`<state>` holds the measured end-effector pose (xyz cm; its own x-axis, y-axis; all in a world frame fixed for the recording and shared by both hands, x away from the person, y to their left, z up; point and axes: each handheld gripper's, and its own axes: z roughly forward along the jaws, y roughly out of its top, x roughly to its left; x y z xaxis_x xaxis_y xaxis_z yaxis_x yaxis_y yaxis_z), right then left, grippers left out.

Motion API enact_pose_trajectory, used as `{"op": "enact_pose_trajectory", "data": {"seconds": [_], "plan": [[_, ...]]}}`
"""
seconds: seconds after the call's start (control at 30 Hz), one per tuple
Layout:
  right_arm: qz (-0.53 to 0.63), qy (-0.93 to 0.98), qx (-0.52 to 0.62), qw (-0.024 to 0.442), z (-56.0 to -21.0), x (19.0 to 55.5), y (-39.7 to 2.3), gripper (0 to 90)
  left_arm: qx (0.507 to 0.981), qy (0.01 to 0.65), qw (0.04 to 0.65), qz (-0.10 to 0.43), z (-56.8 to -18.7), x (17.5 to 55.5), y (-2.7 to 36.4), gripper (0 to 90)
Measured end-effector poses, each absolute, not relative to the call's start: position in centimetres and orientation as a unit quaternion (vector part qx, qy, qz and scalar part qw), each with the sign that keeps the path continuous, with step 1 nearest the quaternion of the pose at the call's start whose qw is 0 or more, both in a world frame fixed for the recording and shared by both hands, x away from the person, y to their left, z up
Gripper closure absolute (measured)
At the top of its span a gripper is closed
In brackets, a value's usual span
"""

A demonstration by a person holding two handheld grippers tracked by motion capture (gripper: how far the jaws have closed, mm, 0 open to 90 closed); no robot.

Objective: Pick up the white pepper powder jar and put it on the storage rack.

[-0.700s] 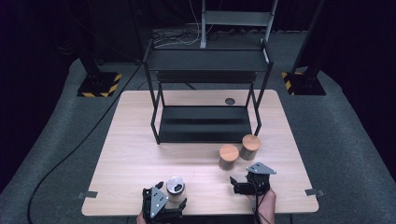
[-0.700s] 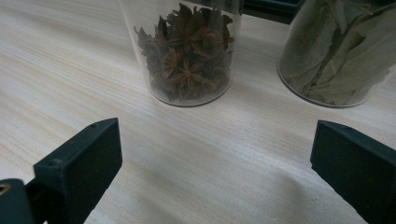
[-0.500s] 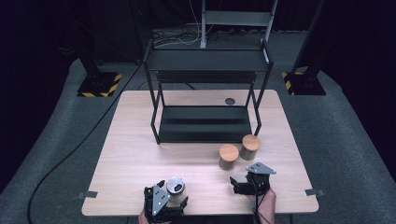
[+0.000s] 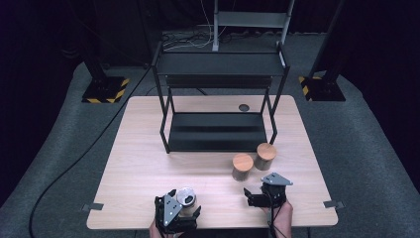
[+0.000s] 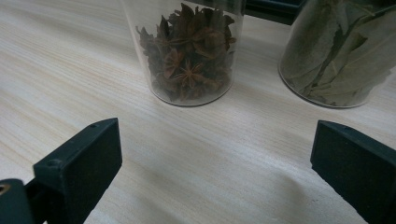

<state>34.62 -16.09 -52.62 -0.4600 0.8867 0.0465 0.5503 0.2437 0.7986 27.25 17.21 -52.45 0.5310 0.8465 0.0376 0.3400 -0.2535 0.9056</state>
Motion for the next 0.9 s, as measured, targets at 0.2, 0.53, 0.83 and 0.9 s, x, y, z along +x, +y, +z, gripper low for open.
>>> {"op": "enact_pose_trajectory", "data": {"seconds": [0.2, 0.53, 0.83, 0.9], "plan": [[0.391, 0.76, 0.473, 0.213, -52.62, 34.65, -16.08, 1.2, 0.741, 0.401, 0.466, 0.271, -52.63, 27.52, 17.14, 0.0], [0.394, 0.761, 0.471, 0.21, -52.63, 34.66, -16.11, 1.2, 0.744, 0.397, 0.475, 0.251, -52.96, 27.5, 16.69, 16.1], [0.393, 0.762, 0.471, 0.21, -52.63, 34.66, -16.1, 1.3, 0.74, 0.399, 0.477, 0.256, -53.27, 27.36, 16.87, 29.8], [0.393, 0.762, 0.471, 0.207, -52.63, 34.7, -16.11, 1.3, 0.74, 0.397, 0.478, 0.259, -53.3, 27.3, 16.83, 30.0]]}}
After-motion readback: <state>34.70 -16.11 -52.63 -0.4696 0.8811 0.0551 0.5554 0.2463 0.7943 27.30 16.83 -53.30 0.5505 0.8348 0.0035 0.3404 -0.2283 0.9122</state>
